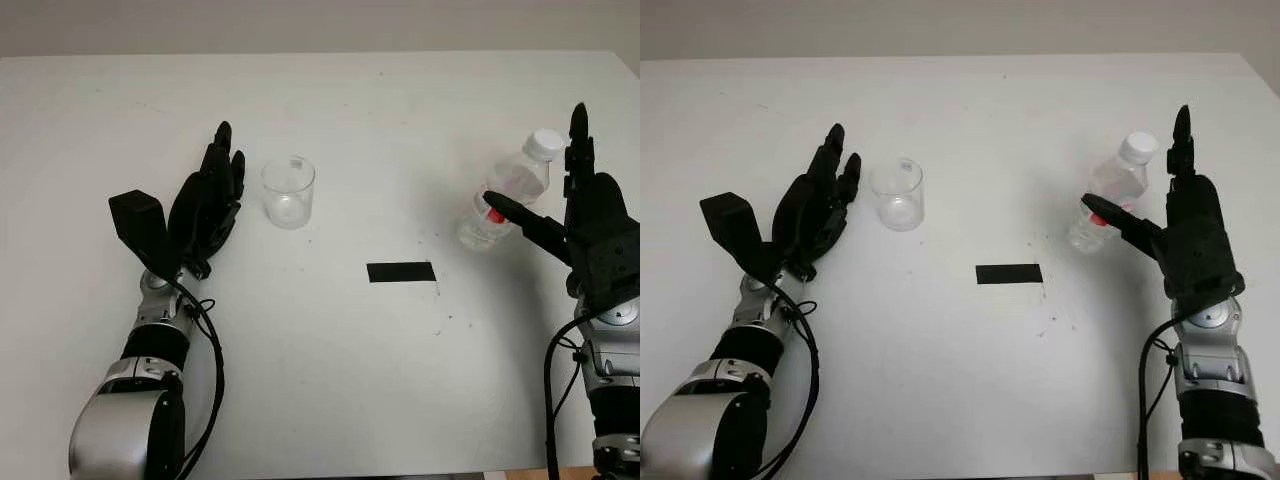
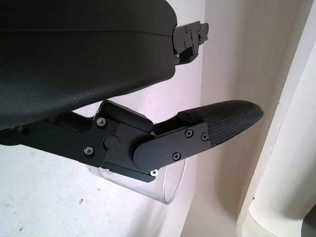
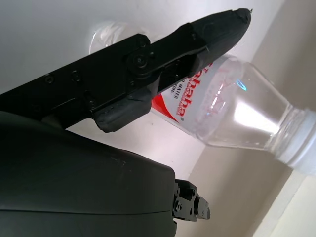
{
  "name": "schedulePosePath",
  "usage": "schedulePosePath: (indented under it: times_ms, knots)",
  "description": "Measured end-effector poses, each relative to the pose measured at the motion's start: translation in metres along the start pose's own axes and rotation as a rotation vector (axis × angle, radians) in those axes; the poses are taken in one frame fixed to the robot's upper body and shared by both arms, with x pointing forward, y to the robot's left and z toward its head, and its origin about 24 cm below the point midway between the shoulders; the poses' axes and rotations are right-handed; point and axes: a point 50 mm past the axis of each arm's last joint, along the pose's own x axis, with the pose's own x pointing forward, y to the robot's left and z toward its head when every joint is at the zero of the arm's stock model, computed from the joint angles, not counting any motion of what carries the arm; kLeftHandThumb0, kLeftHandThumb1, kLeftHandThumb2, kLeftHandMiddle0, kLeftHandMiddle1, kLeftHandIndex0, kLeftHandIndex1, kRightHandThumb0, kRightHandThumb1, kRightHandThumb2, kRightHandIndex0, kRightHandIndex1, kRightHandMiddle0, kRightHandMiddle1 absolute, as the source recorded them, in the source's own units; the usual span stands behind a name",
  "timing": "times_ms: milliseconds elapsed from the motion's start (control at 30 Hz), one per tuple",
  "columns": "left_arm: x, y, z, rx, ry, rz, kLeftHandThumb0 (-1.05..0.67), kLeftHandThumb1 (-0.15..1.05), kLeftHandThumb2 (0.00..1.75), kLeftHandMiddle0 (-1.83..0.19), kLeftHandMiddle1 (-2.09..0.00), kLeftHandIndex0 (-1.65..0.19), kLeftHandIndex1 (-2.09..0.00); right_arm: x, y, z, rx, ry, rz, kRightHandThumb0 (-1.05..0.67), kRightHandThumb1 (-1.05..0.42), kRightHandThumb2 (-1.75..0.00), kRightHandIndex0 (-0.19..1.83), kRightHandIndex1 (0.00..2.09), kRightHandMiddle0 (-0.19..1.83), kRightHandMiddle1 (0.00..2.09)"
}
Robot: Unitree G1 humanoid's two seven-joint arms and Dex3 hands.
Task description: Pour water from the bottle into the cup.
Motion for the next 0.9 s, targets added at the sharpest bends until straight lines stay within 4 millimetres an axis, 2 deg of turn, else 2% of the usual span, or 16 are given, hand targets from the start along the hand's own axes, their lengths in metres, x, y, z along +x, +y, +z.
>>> schedulePosePath:
  times_ms: [167, 467, 667, 733, 767, 800, 833, 867, 900]
  knots:
    - [0.000, 0.000, 0.000, -0.002, -0.002, 0.003, -0.87, 1.05, 0.74, 0.19, 0.00, 0.19, 0.00, 0.007, 0.007, 0.000, 0.040, -0.006, 0.046, -0.94, -0.93, -0.05, -0.19, 0.00, -0.19, 0.00]
    - [0.000, -0.001, 0.000, -0.005, -0.009, 0.013, -0.88, 1.05, 0.73, 0.19, 0.00, 0.19, 0.00, 0.018, 0.026, 0.010, 0.148, -0.015, 0.117, -0.82, -0.87, -0.04, -0.19, 0.00, -0.19, 0.00]
    - [-0.002, -0.002, 0.000, -0.004, -0.017, 0.011, -0.89, 1.05, 0.72, 0.19, 0.00, 0.19, 0.00, 0.025, 0.035, 0.010, 0.127, 0.008, 0.148, -0.83, -0.87, -0.05, -0.19, 0.00, -0.19, 0.00]
    - [-0.002, -0.003, 0.000, -0.004, -0.019, 0.011, -0.89, 1.05, 0.72, 0.19, 0.00, 0.19, 0.00, 0.028, 0.038, 0.011, 0.120, 0.011, 0.151, -0.74, -0.85, -0.05, -0.09, 0.06, -0.10, 0.06]
    - [-0.003, -0.003, 0.000, -0.005, -0.020, 0.013, -0.89, 1.05, 0.71, 0.19, 0.00, 0.19, 0.00, 0.029, 0.039, 0.012, 0.114, 0.014, 0.139, -0.70, -0.86, -0.05, 0.04, 0.13, 0.01, 0.11]
    - [-0.003, -0.003, 0.000, -0.007, -0.020, 0.016, -0.89, 1.05, 0.71, 0.19, 0.00, 0.19, 0.00, 0.031, 0.040, 0.013, 0.108, 0.016, 0.116, -0.64, -0.87, -0.05, 0.18, 0.30, 0.13, 0.37]
    - [-0.003, -0.003, 0.000, -0.008, -0.020, 0.019, -0.89, 1.05, 0.71, 0.19, 0.00, 0.19, 0.00, 0.033, 0.041, 0.014, 0.098, 0.018, 0.085, -0.53, -0.90, -0.06, 0.24, 0.98, 0.13, 1.09]
    - [-0.003, -0.003, 0.000, -0.009, -0.021, 0.021, -0.89, 1.05, 0.71, 0.19, 0.00, 0.19, 0.00, 0.036, 0.041, 0.015, 0.082, 0.020, 0.058, -0.50, -0.93, -0.06, 0.35, 1.42, 0.21, 1.46]
    - [-0.003, -0.003, 0.000, -0.010, -0.021, 0.025, -0.88, 1.05, 0.70, 0.19, 0.00, 0.19, 0.00, 0.038, 0.042, 0.016, 0.056, 0.021, 0.037, -0.48, -0.99, -0.08, 0.60, 1.79, 0.41, 1.82]
